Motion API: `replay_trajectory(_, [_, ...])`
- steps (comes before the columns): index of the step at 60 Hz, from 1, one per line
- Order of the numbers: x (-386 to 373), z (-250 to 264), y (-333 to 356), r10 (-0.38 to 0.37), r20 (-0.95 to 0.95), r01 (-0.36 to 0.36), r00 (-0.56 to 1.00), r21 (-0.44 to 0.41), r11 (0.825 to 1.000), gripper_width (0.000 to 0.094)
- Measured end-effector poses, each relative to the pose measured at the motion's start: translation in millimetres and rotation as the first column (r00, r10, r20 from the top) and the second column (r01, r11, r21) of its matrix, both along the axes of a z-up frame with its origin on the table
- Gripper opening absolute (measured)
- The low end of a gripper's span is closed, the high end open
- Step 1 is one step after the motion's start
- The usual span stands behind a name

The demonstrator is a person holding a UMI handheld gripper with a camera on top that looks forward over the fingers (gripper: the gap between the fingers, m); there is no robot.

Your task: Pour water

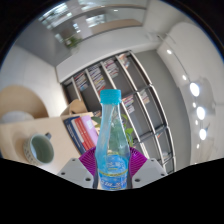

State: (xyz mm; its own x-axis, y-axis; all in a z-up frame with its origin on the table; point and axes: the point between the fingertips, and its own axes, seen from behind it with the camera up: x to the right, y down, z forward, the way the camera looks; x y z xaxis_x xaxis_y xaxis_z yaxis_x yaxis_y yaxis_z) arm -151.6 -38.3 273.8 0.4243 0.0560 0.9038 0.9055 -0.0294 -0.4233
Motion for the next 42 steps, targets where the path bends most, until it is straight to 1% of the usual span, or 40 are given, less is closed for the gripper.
replay_trajectory(4, [1.9,17.7,-4.3,-0.013,-0.214,0.018,0.977,0.022,1.0,0.0386])
replay_trajectory(7, [9.5,24.6,-9.1,-0.018,-0.372,0.025,0.928,0.014,1.0,0.0399])
replay_trajectory(10, [15.8,26.2,-13.1,-0.009,-0.508,0.017,0.861,0.012,1.0,0.0396])
replay_trajectory(11, [10.1,18.3,-10.1,-0.011,-0.552,0.024,0.834,0.017,1.0,0.0398])
replay_trajectory(12, [20.7,27.7,-12.7,-0.009,-0.591,0.021,0.807,0.014,1.0,0.0396])
replay_trajectory(17, [42.8,11.6,-10.5,-0.041,-0.737,0.05,0.675,-0.009,0.999,0.0398])
replay_trajectory(18, [47.9,7.0,-9.8,-0.05,-0.758,0.055,0.651,-0.018,0.998,0.0397])
replay_trajectory(19, [47.1,-10.6,-6.3,-0.061,-0.778,0.067,0.625,-0.023,0.997,0.0398])
replay_trajectory(21, [69.4,-8.4,-3.3,-0.084,-0.81,0.074,0.58,-0.05,0.996,0.0397])
replay_trajectory(26, [91.1,-41.9,4.8,-0.147,-0.86,0.073,0.488,-0.128,0.989,0.0397])
replay_trajectory(27, [89.1,-57.5,6.1,-0.156,-0.866,0.077,0.475,-0.136,0.988,0.0397])
replay_trajectory(32, [108.3,-78.6,16.8,-0.171,-0.866,0.077,0.469,-0.153,0.985,0.0397])
replay_trajectory(34, [107.7,-102.3,21.7,-0.192,-0.868,0.085,0.458,-0.172,0.981,0.0396])
replay_trajectory(42, [122.8,-145.6,29.4,-0.242,-0.872,0.087,0.425,-0.227,0.97,0.0398])
